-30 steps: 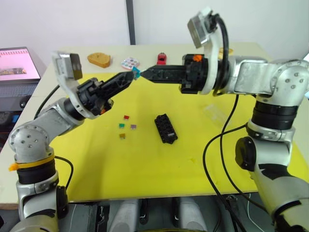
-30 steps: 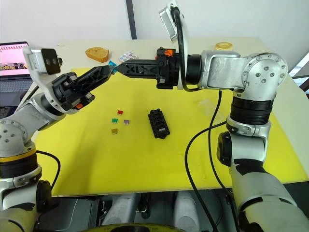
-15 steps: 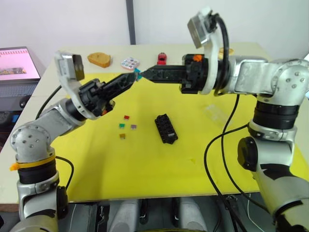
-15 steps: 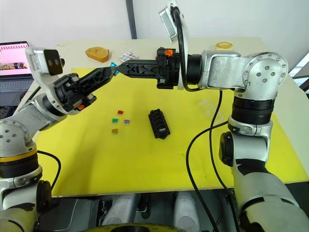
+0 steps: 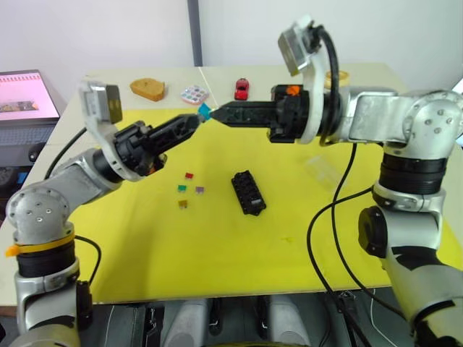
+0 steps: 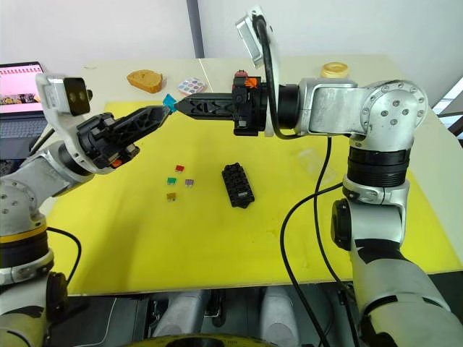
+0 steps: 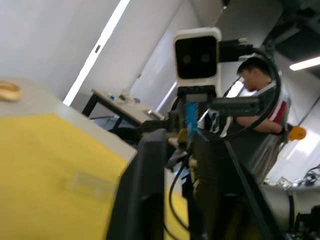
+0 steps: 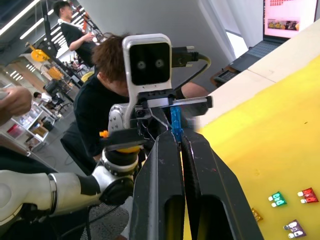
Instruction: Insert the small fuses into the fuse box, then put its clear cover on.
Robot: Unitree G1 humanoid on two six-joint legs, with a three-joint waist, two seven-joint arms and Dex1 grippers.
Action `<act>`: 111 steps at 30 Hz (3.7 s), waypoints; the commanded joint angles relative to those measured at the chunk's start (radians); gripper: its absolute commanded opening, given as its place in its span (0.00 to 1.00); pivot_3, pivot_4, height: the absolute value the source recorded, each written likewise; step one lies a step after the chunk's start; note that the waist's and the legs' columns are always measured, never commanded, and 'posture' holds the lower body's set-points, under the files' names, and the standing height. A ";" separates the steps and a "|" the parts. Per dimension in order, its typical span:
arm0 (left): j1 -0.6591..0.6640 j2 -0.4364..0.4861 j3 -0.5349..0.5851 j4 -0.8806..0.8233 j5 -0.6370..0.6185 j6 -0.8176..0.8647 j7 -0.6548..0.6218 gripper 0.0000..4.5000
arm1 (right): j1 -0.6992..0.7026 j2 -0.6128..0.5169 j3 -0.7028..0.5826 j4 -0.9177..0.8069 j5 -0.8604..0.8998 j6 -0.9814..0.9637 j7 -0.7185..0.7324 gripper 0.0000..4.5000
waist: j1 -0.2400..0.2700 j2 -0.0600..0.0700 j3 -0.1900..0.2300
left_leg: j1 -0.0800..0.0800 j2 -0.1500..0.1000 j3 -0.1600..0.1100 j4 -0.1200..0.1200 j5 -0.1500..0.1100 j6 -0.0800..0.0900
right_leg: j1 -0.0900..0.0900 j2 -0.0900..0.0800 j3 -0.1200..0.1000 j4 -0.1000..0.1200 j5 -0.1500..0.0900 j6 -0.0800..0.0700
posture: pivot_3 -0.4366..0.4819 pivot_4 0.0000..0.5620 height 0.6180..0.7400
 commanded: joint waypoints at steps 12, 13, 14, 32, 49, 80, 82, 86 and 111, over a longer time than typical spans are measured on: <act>0.154 0.372 -0.165 -0.127 0.571 -0.200 -0.421 0.53 | 0.033 -0.377 0.593 -0.010 -1.062 -0.954 1.088 0.00 | 0.000 0.002 0.007 | -0.008 -0.001 0.004 0.000 -0.001 0.000 | -0.009 0.003 -0.001 -0.002 0.001 0.001 | 0.48 0.27 1.00; 0.157 0.369 -0.175 -0.141 0.587 -0.209 -0.430 0.53 | 0.035 -0.371 0.594 0.011 -1.081 -0.976 1.119 0.00 | 0.000 0.002 0.008 | -0.009 -0.001 0.004 0.000 0.000 0.000 | -0.010 0.003 -0.001 -0.002 0.001 0.002 | 0.48 0.27 1.00; 0.158 0.366 -0.182 -0.148 0.601 -0.215 -0.437 0.53 | 0.037 -0.364 0.593 0.029 -1.098 -0.992 1.143 0.00 | 0.000 0.002 0.008 | -0.010 0.000 0.004 0.000 0.001 -0.002 | -0.011 0.001 -0.001 -0.001 0.001 0.003 | 0.48 0.27 1.00; 0.254 0.312 -0.196 -0.272 0.653 -0.190 -0.403 0.53 | 0.173 -0.305 0.583 0.071 -1.348 -1.173 1.244 0.00 | 0.002 0.002 0.008 | -0.008 0.001 0.001 -0.004 0.007 -0.013 | -0.010 0.000 -0.002 0.002 0.003 0.005 | 0.48 0.27 1.00; 0.314 0.289 -0.200 -0.281 0.707 -0.209 -0.407 0.53 | 0.159 -0.267 0.588 0.036 -1.430 -1.127 1.243 0.00 | 0.003 0.001 0.008 | -0.009 0.000 0.000 0.001 0.008 -0.013 | -0.008 0.001 -0.002 0.007 0.003 0.005 | 0.48 0.27 1.00; 0.326 0.271 -0.196 -0.288 0.696 -0.199 -0.386 0.53 | 0.139 -0.250 0.589 0.051 -1.486 -1.054 1.290 0.00 | 0.003 0.001 0.008 | -0.008 0.001 -0.001 0.005 0.008 -0.013 | -0.008 0.004 -0.003 0.012 0.003 0.005 | 0.48 0.27 1.00; 0.325 0.269 -0.197 -0.287 0.696 -0.200 -0.387 0.53 | 0.138 -0.244 0.594 0.045 -1.495 -1.044 1.282 0.00 | 0.003 0.001 0.008 | -0.008 0.000 -0.001 0.005 0.008 -0.013 | -0.007 0.004 -0.003 0.012 0.003 0.005 | 0.48 0.27 1.00; 0.327 0.264 -0.198 -0.287 0.699 -0.202 -0.383 0.53 | 0.144 -0.239 0.608 0.034 -1.510 -1.035 1.279 0.00 | 0.003 0.001 0.008 | -0.008 0.001 -0.001 0.006 0.008 -0.013 | -0.007 0.004 -0.003 0.012 0.003 0.005 | 0.48 0.27 1.00; 0.344 0.244 -0.194 -0.303 0.698 -0.200 -0.357 0.53 | 0.151 -0.215 0.643 0.035 -1.578 -1.015 1.299 0.00 | 0.003 0.001 0.007 | -0.007 0.001 -0.001 0.006 0.008 -0.013 | -0.005 0.005 -0.003 0.013 0.003 0.005 | 0.48 0.27 1.00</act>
